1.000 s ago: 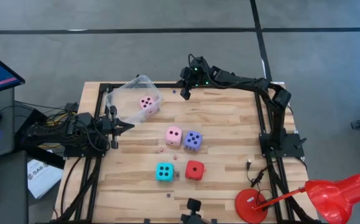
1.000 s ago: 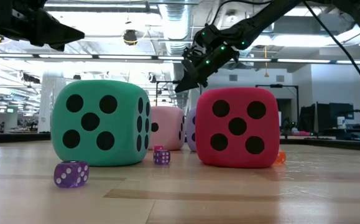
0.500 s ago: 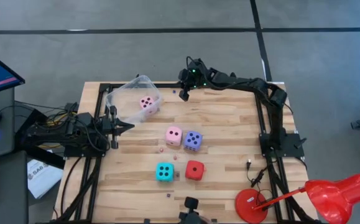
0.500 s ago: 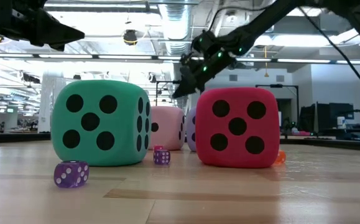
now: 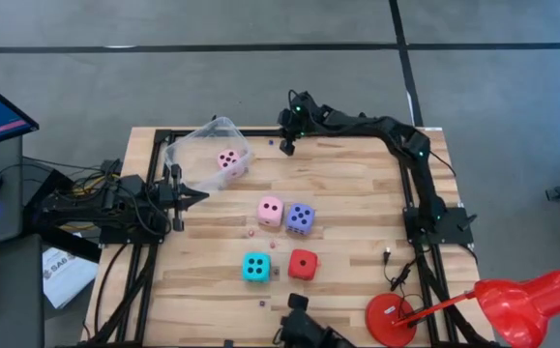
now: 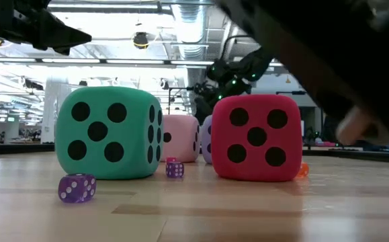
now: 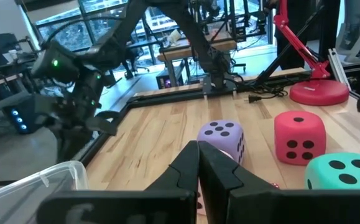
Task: Pick & Place Dice
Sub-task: Put the small blue dice into the transparent container
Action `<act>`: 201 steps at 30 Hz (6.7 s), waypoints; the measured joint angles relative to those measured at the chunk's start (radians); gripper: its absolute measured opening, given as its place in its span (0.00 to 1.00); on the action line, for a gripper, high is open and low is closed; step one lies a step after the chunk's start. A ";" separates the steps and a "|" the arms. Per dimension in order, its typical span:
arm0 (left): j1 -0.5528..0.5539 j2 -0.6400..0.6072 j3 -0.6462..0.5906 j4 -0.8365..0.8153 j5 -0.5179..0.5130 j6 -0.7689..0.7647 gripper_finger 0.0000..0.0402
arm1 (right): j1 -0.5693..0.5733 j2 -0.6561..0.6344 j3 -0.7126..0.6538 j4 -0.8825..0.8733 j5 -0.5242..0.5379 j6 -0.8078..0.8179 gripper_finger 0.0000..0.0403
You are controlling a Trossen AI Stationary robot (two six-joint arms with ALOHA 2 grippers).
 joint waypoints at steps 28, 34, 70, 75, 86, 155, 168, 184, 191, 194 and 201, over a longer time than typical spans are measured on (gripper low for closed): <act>0.001 0.121 0.000 0.121 -0.007 -0.112 0.00 | 0.000 -0.024 0.190 -0.308 -0.017 -0.052 0.00; 0.001 0.267 0.000 0.204 -0.164 -0.182 0.00 | 0.057 -0.062 0.183 -0.354 -0.013 -0.115 0.00; 0.307 0.663 0.252 0.216 -0.033 -0.259 0.00 | 0.148 -0.728 -0.588 0.066 0.169 0.150 0.00; 0.346 0.769 0.312 0.216 -0.030 -0.245 0.00 | 0.177 -0.905 -0.797 0.292 0.168 0.195 0.00; 0.404 1.052 0.573 0.116 0.027 -0.225 0.00 | 0.236 -1.202 -0.989 0.441 0.275 0.185 0.00; 0.613 2.021 1.516 -0.374 0.132 -0.364 0.10 | 0.225 -1.277 -1.023 0.418 0.279 0.135 0.00; 0.612 2.021 1.516 -0.375 0.131 -0.334 0.47 | 0.225 -1.277 -1.023 0.415 0.279 0.132 0.00; 0.601 2.021 1.480 -0.324 0.100 -0.462 0.69 | 0.225 -1.277 -1.023 0.415 0.279 0.132 0.00; 0.602 2.021 1.417 -0.323 -0.027 -0.556 0.66 | 0.225 -1.276 -1.023 0.415 0.279 0.132 0.00; 0.602 2.021 1.404 -0.318 -0.045 -0.596 0.65 | 0.225 -1.276 -1.023 0.415 0.279 0.132 0.00; 0.600 2.021 1.366 -0.298 -0.046 -0.658 0.61 | 0.225 -1.276 -1.023 0.415 0.279 0.132 0.00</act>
